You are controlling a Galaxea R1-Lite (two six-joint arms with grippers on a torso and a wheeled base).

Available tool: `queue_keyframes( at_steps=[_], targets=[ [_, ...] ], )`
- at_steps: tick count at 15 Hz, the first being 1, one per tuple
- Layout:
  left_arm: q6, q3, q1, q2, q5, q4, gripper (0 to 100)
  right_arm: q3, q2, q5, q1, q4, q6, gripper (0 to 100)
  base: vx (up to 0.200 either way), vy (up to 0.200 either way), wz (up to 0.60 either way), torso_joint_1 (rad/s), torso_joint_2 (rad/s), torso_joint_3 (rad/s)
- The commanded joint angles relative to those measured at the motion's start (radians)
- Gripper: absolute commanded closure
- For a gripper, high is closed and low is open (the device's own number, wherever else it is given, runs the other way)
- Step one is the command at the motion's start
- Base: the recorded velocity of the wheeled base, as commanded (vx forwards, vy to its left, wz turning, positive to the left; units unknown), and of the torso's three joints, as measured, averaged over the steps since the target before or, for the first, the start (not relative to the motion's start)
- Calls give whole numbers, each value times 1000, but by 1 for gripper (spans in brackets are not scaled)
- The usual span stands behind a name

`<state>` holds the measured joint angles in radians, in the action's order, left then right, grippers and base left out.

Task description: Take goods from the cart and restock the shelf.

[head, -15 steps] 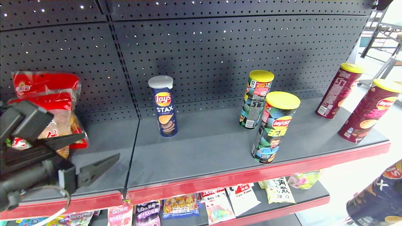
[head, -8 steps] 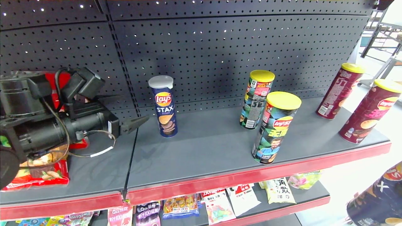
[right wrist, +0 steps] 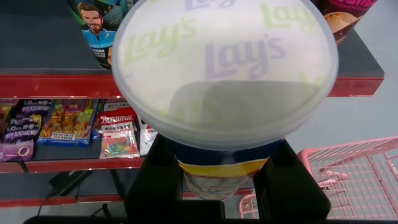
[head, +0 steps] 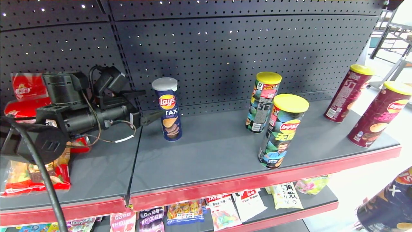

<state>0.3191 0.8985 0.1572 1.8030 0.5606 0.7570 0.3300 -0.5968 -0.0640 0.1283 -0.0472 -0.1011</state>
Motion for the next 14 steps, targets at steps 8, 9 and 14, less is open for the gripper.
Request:
queue_keyframes(
  at_steps=[8, 9, 14],
  targets=[
    [-2, 106, 5, 111, 41, 47, 0, 3, -3, -2, 1, 0, 0, 100, 0, 0, 0, 0, 0, 0],
    [-2, 119, 5, 122, 42, 47, 0, 3, -3, -3, 1, 1, 0, 100, 0, 0, 0, 0, 0, 0],
    [0, 152, 8, 156, 48, 47, 0, 4, -5, -8, 1, 1, 0, 100, 0, 0, 0, 0, 0, 0]
  ],
)
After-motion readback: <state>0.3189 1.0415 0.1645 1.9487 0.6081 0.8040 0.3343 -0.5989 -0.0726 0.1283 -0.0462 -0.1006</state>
